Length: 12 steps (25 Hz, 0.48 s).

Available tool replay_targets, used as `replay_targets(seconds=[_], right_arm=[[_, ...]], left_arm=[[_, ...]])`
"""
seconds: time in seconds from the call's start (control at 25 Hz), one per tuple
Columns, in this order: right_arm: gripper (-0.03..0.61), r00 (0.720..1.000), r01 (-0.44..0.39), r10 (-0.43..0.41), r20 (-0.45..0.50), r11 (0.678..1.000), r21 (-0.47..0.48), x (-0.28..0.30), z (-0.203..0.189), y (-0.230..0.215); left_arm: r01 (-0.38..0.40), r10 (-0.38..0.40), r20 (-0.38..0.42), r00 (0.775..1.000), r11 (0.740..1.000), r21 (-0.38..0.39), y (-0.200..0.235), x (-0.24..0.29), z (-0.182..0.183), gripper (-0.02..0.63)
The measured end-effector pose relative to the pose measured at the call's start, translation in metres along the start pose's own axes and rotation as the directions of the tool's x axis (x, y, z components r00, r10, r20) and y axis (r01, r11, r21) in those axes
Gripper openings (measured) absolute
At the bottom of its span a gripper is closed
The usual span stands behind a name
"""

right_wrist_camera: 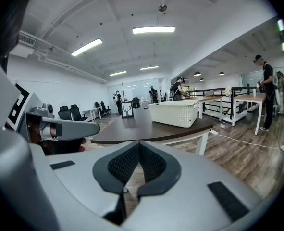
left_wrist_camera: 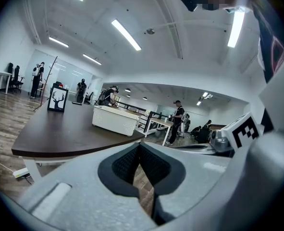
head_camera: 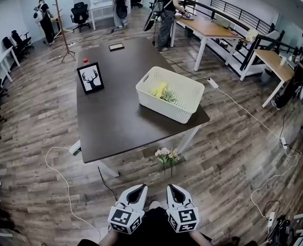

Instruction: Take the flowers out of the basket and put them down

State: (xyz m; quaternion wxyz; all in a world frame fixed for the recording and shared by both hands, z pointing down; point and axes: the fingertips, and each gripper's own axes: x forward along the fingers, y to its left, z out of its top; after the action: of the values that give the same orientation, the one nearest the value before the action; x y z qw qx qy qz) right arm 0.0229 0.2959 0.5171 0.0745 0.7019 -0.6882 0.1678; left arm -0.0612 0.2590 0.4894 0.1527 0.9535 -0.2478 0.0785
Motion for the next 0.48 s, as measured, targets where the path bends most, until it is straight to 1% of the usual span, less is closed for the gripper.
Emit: replay_targets(seconds=[0.2,0.48], right_arm=[[0.006,1.0,-0.007,0.007,-0.001,1.0,-0.006,0.001,0.001,-0.021],[0.006,1.0,0.021,-0.021,0.009,1.0,0.015,-0.004,0.001,-0.045]], left_arm=[[-0.024,0.024,0.001,1.0,1.0,-0.011,-0.006,0.022,-0.004,0.006],[0.017,-0.017,0.007,1.0,1.0,-0.001,-0.024,0.046,0.001,0.006]])
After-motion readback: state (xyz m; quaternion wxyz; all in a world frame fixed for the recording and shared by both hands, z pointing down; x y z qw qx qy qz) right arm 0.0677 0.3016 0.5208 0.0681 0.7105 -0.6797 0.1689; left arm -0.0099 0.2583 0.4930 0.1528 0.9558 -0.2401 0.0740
